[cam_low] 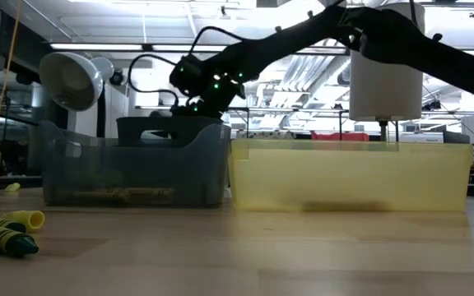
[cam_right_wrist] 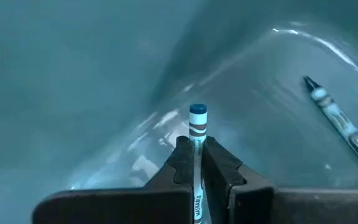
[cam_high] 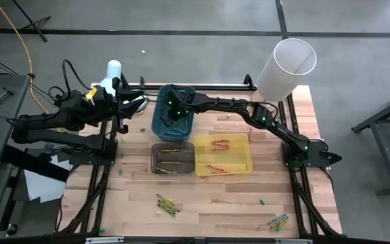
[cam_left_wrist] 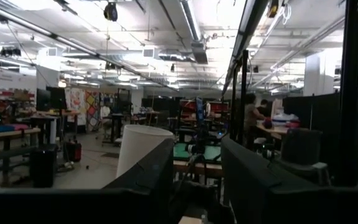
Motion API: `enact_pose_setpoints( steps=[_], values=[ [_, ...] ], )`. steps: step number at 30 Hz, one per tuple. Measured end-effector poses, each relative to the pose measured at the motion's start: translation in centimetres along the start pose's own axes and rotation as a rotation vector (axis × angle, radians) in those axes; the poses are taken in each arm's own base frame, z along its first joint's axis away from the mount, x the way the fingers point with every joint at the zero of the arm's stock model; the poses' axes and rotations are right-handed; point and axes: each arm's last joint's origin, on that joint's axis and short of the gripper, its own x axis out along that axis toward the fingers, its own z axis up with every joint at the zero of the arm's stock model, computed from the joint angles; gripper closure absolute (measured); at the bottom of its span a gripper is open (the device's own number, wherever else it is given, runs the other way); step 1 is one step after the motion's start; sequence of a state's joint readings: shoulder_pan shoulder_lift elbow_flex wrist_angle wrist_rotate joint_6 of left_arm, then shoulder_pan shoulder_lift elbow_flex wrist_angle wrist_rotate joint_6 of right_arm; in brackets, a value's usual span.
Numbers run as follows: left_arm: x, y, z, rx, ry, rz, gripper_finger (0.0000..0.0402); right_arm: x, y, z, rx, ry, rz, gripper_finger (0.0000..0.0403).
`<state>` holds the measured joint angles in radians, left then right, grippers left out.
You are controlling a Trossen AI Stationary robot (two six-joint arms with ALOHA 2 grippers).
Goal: Sort crayons
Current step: Put the blue crayon into the blue bin, then put the orange crayon into the yellow bin
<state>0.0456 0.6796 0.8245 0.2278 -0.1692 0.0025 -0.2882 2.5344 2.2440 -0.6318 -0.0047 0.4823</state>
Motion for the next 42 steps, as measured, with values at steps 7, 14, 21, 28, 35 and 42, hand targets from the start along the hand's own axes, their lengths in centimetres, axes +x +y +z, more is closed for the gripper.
enact_pose_setpoints(
  steps=[7,14,21,28,35,42],
  values=[
    [0.1,0.0,-0.1,0.000,0.003,0.000,0.0282,0.0,0.1,0.2,0.036,-0.017,0.004,0.0383],
    [0.1,0.0,-0.1,0.001,0.003,0.000,0.0282,0.0,0.1,0.2,0.042,-0.022,0.007,0.0352],
    [0.1,0.0,-0.1,0.001,0.003,0.000,0.0282,-0.5,0.0,1.0,0.069,-0.052,0.018,0.0291],
    [0.0,0.0,-0.1,0.001,0.002,0.000,0.0282,-3.5,-0.4,3.8,-0.023,-0.136,0.042,0.0219],
    [-0.2,0.0,0.1,0.000,-0.004,0.000,0.0282,-9.5,-1.4,5.0,-0.234,-0.072,-0.013,0.0213],
    [-0.2,0.0,-0.2,0.006,0.027,0.000,0.0282,-15.7,-1.3,3.8,-0.439,0.102,-0.009,0.0213]
  ],
)
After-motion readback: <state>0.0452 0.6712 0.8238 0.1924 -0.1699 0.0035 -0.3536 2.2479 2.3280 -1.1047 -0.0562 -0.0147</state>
